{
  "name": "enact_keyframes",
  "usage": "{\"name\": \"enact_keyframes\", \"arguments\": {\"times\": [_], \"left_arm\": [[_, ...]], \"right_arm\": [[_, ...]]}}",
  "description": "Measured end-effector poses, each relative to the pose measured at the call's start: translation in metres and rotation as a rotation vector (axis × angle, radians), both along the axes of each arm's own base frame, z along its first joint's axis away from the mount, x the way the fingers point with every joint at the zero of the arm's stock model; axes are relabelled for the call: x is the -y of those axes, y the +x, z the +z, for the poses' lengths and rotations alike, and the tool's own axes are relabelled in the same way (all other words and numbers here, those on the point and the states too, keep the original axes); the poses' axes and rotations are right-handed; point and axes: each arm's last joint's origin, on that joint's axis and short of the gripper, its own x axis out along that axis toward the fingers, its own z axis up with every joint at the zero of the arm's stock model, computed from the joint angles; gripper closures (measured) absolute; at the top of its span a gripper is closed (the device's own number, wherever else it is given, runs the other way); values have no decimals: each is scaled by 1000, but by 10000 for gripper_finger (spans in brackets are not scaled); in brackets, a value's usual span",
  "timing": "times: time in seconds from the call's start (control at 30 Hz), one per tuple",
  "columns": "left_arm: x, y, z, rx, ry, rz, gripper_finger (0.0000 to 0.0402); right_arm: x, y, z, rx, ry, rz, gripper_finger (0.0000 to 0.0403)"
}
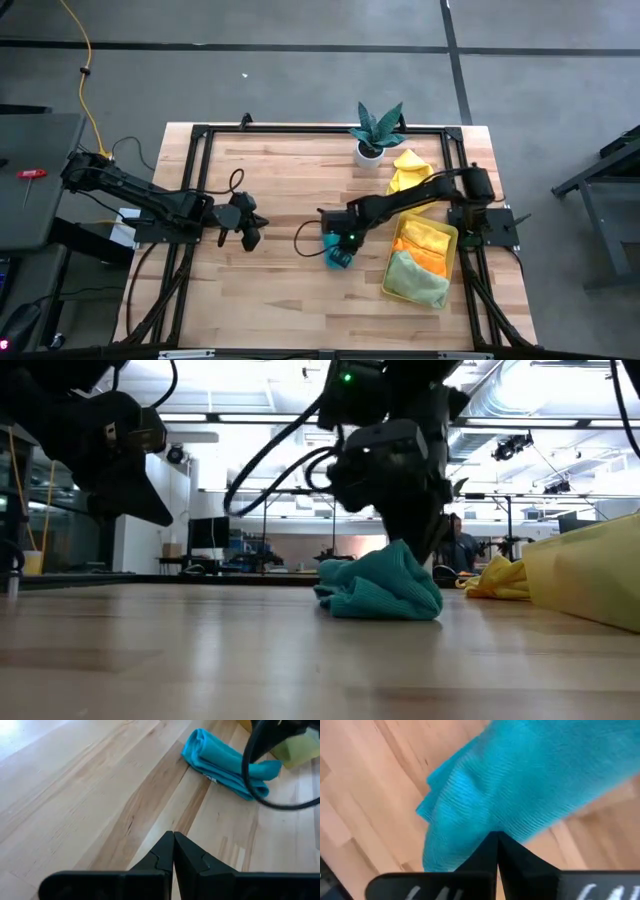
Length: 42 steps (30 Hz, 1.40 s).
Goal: Fold microfiber towels
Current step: Fold the blue microfiber cloth, then put the blue microfiber cloth into the yellow bin
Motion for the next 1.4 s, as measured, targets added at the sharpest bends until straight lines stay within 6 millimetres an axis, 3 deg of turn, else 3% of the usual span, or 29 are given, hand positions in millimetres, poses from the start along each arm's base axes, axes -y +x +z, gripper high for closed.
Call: {"name": "enact_keyframes", "arguments": {"times": [0.2, 0.37, 0.5, 0.7, 0.8, 0.9, 1.07, 1.23, 1.4], "left_arm": [[0, 0, 0, -2, 8, -3, 401], [0, 0, 0, -7, 9, -4, 401], [0, -1, -1, -10, 11, -5, 401], [0, -1, -2, -15, 16, -10, 401], [0, -1, -2, -14, 15, -11, 401], [0, -1, -2, -15, 15, -11, 401], [0, -1, -2, -15, 15, -11, 401], [0, -1, -2, -10, 3, 0, 401], [0, -1, -2, -6, -4, 5, 401]], "right_arm": [[3, -8, 33, 74, -68, -68, 403], [5, -19, 44, 18, -119, -217, 389], [3, -22, 44, -17, -131, -282, 333], [1, -21, 44, -1, -184, -326, 207], [-2, -22, 33, 38, -154, -347, 158], [-7, -29, 10, 58, -69, -381, 135], [-9, -37, 2, 200, 20, -504, 131], [-7, -43, 0, 209, -43, -580, 130], [-7, -31, -10, 194, -54, -575, 132]]}}
